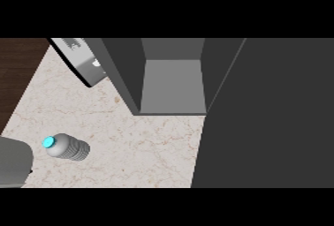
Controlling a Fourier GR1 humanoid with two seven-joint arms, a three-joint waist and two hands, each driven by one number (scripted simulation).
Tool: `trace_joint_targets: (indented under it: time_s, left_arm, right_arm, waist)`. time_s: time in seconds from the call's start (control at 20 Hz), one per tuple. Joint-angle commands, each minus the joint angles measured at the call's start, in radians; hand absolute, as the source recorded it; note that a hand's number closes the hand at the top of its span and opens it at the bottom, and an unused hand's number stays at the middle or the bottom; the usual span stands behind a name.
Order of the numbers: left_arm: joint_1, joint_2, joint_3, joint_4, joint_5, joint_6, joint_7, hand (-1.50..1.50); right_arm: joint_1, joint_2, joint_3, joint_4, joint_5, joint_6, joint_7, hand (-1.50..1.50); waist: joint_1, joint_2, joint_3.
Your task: Pick up the bottled water, place it into the cabinet and close the cabinet
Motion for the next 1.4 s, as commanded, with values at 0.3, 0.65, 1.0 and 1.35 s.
trace_joint_targets:
  time_s: [0.3,0.65,1.0,1.35]
  left_arm:
    - [-0.069,-0.033,0.000,0.293,-0.158,-0.074,-0.168,-1.50]
    - [-0.127,-0.029,-0.019,0.445,-0.260,-0.055,-0.210,-1.50]
    - [-0.156,-0.017,-0.027,0.717,-0.365,-0.107,-0.400,-1.50]
    - [-0.270,0.041,-0.012,1.066,-0.438,-0.138,-0.626,-1.50]
  right_arm:
    - [-0.110,-0.031,-0.023,-0.116,0.043,-0.035,0.174,-1.50]
    - [-0.016,-0.082,-0.008,-0.111,0.027,-0.027,0.068,-1.50]
    - [-0.096,-0.067,0.046,-0.200,0.096,-0.099,0.219,-1.50]
    - [-0.055,-0.089,0.044,-0.102,0.073,-0.106,0.094,-1.50]
  waist:
    - [0.001,0.001,-0.001]
    - [-0.004,0.000,0.000]
    - [-0.006,-0.001,-0.002]
    - [-0.006,0.001,-0.001]
